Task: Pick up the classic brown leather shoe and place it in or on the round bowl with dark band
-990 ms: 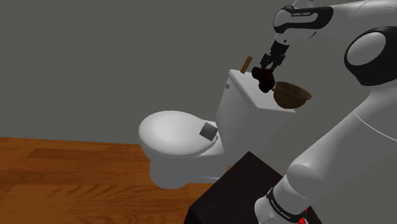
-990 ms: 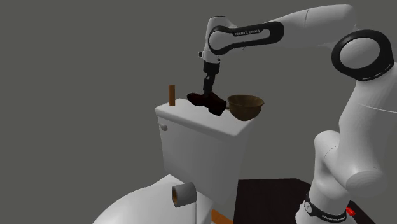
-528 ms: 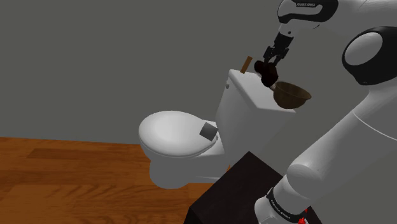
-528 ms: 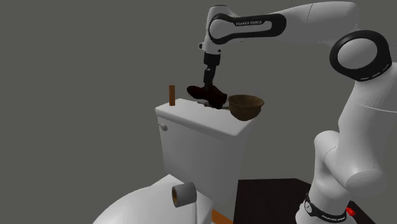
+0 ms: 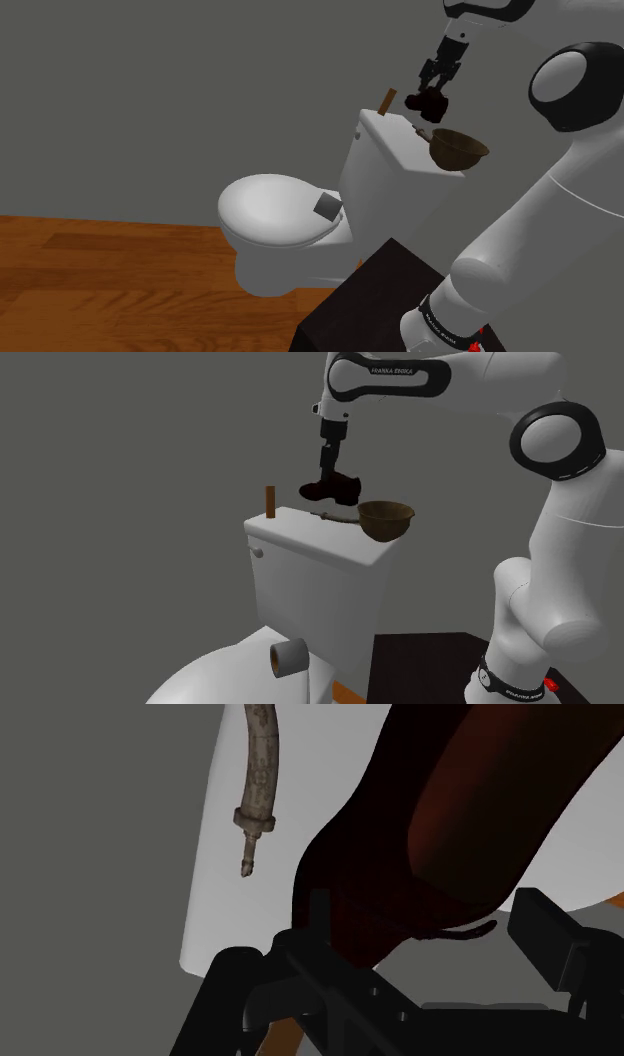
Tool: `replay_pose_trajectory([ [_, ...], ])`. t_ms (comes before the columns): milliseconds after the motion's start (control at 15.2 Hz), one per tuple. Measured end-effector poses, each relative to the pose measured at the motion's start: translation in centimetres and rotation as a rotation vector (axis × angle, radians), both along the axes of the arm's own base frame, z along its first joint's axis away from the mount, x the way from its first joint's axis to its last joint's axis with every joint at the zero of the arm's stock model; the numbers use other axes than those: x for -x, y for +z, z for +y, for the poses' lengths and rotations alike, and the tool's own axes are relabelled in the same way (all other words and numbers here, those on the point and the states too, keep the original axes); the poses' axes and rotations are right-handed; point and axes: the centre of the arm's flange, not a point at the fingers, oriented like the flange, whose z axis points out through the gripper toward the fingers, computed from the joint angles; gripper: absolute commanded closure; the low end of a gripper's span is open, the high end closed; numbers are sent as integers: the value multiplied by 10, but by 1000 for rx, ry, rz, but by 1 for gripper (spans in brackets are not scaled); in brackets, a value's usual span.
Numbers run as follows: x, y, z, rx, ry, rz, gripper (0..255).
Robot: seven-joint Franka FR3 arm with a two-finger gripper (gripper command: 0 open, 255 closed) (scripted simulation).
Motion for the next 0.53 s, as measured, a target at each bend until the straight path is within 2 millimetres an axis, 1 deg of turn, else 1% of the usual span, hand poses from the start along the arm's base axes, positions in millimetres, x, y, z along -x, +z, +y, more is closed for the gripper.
replay_pose_trajectory([
  [528,0,42,-1,0,0,0,255],
])
